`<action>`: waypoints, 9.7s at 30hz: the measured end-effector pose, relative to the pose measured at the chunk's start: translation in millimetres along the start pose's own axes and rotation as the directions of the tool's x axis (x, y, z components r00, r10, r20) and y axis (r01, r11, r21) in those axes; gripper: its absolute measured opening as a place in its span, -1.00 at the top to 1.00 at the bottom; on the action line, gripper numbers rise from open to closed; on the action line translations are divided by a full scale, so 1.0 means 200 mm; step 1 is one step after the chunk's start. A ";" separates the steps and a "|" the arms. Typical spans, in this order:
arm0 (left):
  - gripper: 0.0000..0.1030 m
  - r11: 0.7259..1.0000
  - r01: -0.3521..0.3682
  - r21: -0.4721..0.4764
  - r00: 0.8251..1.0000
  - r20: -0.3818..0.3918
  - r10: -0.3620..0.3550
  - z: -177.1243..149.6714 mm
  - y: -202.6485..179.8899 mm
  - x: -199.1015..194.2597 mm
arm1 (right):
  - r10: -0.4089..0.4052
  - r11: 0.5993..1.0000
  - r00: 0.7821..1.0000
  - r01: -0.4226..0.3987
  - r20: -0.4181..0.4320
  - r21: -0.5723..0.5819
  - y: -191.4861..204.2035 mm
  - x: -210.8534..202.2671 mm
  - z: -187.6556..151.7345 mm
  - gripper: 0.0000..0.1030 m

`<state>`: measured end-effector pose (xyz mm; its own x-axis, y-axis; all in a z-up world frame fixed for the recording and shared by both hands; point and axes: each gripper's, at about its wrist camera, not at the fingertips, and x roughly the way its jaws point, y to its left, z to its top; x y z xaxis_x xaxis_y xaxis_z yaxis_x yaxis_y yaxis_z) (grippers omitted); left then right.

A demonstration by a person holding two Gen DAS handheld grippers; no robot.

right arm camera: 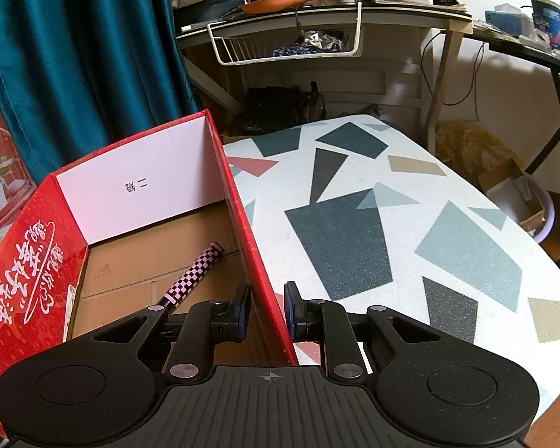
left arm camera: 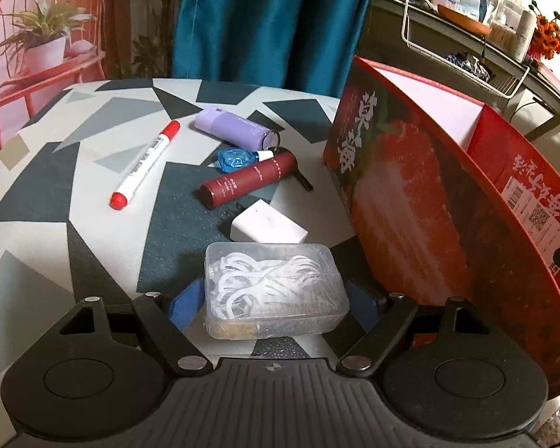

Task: Organize rigid objects
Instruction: 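Grasp the clear rubber-band box with the left tool and drop it in the red box, then move the left tool back to the gold card in clear case, then grasp the gold card case with the left tool and lift it into the red box, then release the gold card case in the box and withdraw the left tool, then move the left tool down to the white cube, then close the left tool on the white cube and lift it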

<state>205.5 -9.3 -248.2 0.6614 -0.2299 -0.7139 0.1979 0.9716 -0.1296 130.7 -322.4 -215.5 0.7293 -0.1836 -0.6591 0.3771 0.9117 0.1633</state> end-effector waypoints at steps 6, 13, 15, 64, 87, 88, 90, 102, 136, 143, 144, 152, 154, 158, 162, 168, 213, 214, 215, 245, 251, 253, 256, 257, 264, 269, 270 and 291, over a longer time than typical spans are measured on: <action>-0.63 1.000 -0.009 -0.013 0.999 0.032 0.009 0.03 0.03 -0.04 | 0.000 1.000 1.000 0.000 0.001 0.002 0.00 0.00 0.00 0.66; -0.63 1.000 -0.014 0.020 0.995 0.096 0.012 0.22 0.04 -0.13 | 0.003 1.000 1.000 -0.003 0.002 0.010 0.00 0.00 0.00 0.66; -0.63 0.999 0.001 0.043 0.992 0.126 -0.006 0.30 0.03 -0.15 | 0.004 1.000 1.000 -0.004 0.003 0.011 -0.01 0.00 0.00 0.66; -0.63 0.994 0.016 0.109 0.996 0.086 -0.025 0.46 -0.14 -0.10 | 0.009 1.000 1.000 -0.009 0.007 0.009 -0.01 0.00 0.00 0.66; -0.60 0.982 -0.188 0.018 0.936 -0.300 0.185 -0.08 0.03 -0.04 | 0.017 1.000 1.000 -0.018 0.005 0.011 -0.01 0.00 -0.01 0.67; -0.59 0.980 -0.196 0.033 0.936 -0.293 0.197 -0.09 0.03 -0.05 | 0.018 1.000 1.000 -0.018 0.006 0.010 -0.01 0.00 0.00 0.67; -0.47 0.981 -0.189 0.041 0.941 -0.277 0.193 -0.11 -0.02 -0.06 | 0.019 1.000 1.000 -0.019 0.006 0.010 -0.01 0.00 0.00 0.67; -0.14 0.986 -0.164 0.039 0.965 -0.200 0.168 -0.06 -0.01 0.00 | 0.019 1.000 1.000 -0.019 0.007 0.009 -0.01 0.00 -0.01 0.67; -0.12 0.988 -0.151 0.033 0.986 -0.068 0.153 -0.08 -0.01 0.01 | 0.018 1.000 1.000 -0.018 0.012 0.002 -0.01 0.00 -0.01 0.67; -0.12 0.992 -0.122 -0.025 0.991 -0.055 0.121 -0.07 0.03 -0.01 | 0.019 1.000 1.000 -0.019 0.013 0.002 -0.01 0.00 0.00 0.67; -0.12 0.992 -0.121 -0.028 0.992 -0.048 0.120 -0.07 0.03 -0.01 | 0.018 1.000 1.000 -0.018 0.012 0.002 -0.01 0.00 -0.01 0.67; -0.12 0.994 -0.114 -0.003 0.993 0.014 0.114 0.01 0.02 -0.06 | 0.019 1.000 1.000 -0.019 0.011 -0.002 -0.01 0.00 0.00 0.67; -0.12 0.995 -0.095 0.024 0.995 0.047 0.093 0.07 0.00 -0.09 | 0.019 1.000 1.000 -0.018 0.011 -0.001 -0.01 0.00 0.00 0.67; -0.12 0.998 -0.001 0.056 0.995 0.100 -0.004 0.24 -0.05 -0.15 | 0.019 1.000 1.000 -0.019 0.016 0.005 -0.01 0.00 -0.01 0.67; -0.12 0.990 0.092 0.110 0.981 0.162 -0.109 0.39 -0.15 -0.20 | 0.019 1.000 1.000 -0.019 0.016 0.004 -0.01 0.00 0.00 0.67; -0.12 0.939 0.172 0.298 0.962 0.154 -0.225 0.43 -0.45 -0.18 | 0.022 1.000 1.000 -0.022 0.015 0.006 -0.02 -0.01 -0.01 0.67; -0.27 0.994 0.086 0.066 0.996 0.022 -0.088 0.23 -0.05 0.05 | 0.029 1.000 0.999 -0.029 0.016 0.011 -0.01 0.00 -0.01 0.65; -0.27 0.995 0.074 0.073 0.997 0.023 -0.076 0.22 -0.04 0.07 | 0.030 1.000 0.999 -0.030 0.016 0.010 -0.02 0.00 -0.01 0.65; -0.28 0.993 0.071 0.091 0.997 0.022 -0.073 0.20 -0.03 0.10 | 0.030 1.000 0.999 -0.030 0.016 0.010 -0.01 0.00 -0.01 0.65; -0.02 0.959 0.012 0.282 0.999 0.026 -0.020 0.04 -0.11 0.20 | 0.035 0.999 0.999 -0.036 0.018 0.015 -0.02 0.00 -0.01 0.63; -0.01 0.953 -0.020 0.301 0.998 0.070 -0.001 -0.03 -0.13 0.17 | 0.035 0.999 0.999 -0.035 0.020 0.017 -0.02 0.00 -0.01 0.63; -0.01 0.960 -0.013 0.280 0.997 0.079 -0.010 -0.04 -0.11 0.17 | 0.036 0.999 0.999 -0.037 0.021 0.017 -0.02 0.00 -0.01 0.63; -0.01 0.962 -0.008 0.272 0.996 0.089 -0.017 -0.05 -0.11 0.17 | 0.038 0.999 0.999 -0.038 0.021 0.014 -0.02 0.00 -0.01 0.63; -0.01 0.963 -0.008 0.271 0.996 0.090 -0.017 -0.05 -0.11 0.17 | 0.038 0.999 0.999 -0.038 0.022 0.014 -0.01 0.00 -0.01 0.63; 0.00 0.964 -0.004 0.266 0.995 0.101 -0.024 -0.06 -0.11 0.17 | 0.038 0.999 0.999 -0.039 0.028 0.020 -0.02 0.00 -0.01 0.62; 0.01 0.966 -0.003 0.259 0.994 0.107 -0.025 -0.07 -0.09 0.17 | 0.037 0.999 0.999 -0.037 0.031 0.015 -0.01 -0.01 -0.01 0.64; 0.01 0.966 -0.001 0.257 0.994 0.109 -0.028 -0.07 -0.09 0.16 | 0.035 0.999 0.999 -0.035 0.033 0.013 -0.02 -0.01 -0.01 0.66; 0.01 0.983 -0.048 0.176 0.991 0.131 0.025 0.04 -0.02 0.08 | 0.037 0.999 0.998 -0.037 0.054 0.000 -0.02 -0.02 -0.02 0.68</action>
<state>220.6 -17.0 -254.4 0.7551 -0.2112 -0.6206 0.2906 0.9564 0.0281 124.8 -323.3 -216.9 0.7723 -0.1695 -0.6123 0.3498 0.9179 0.1872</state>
